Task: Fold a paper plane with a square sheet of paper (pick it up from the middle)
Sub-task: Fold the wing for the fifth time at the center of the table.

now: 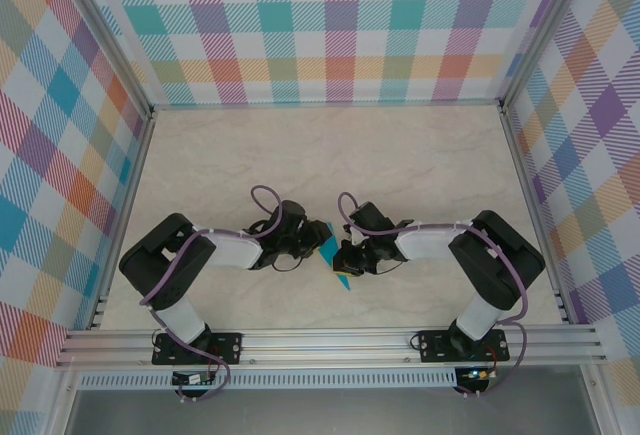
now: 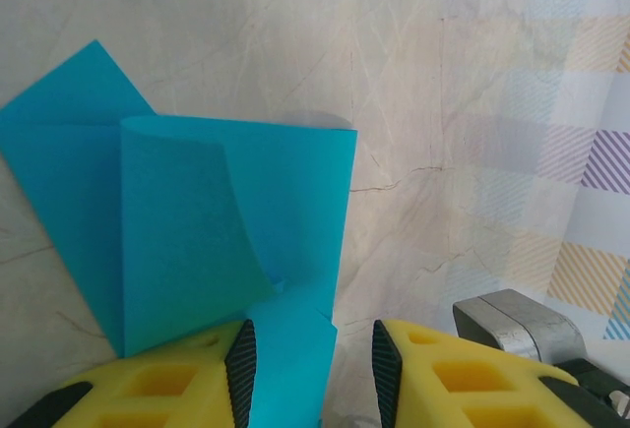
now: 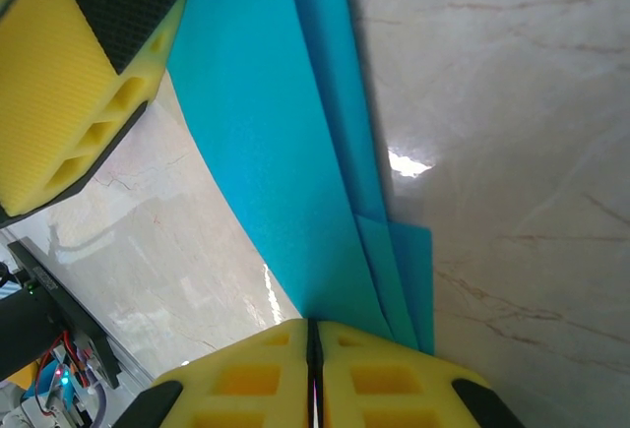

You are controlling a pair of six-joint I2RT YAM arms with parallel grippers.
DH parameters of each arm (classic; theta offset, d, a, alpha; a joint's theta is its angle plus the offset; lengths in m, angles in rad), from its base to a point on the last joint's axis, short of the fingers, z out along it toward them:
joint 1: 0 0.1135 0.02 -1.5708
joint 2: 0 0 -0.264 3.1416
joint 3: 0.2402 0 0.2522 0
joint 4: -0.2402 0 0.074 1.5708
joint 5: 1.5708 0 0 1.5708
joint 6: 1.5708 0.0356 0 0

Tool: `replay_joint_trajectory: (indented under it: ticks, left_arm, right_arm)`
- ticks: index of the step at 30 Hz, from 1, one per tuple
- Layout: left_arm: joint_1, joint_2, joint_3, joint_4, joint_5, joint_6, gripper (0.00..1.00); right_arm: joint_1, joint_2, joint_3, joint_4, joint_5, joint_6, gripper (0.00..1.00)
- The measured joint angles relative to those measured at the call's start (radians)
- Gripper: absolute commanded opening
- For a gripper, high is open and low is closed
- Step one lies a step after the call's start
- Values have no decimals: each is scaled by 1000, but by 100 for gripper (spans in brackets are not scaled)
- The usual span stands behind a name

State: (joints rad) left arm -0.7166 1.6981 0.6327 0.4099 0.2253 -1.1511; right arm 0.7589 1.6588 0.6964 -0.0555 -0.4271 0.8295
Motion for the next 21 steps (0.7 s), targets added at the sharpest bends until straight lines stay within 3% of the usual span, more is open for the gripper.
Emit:
replay_joint_trajectory:
  ticks: [13, 21]
  left_arm:
    - [99, 29, 55, -69, 195, 88, 40]
    - [164, 40, 85, -113, 212, 144, 40]
  right_arm:
    - [-6, 1, -10, 16, -16, -4, 9]
    - [-6, 7, -8, 18, -24, -7, 8]
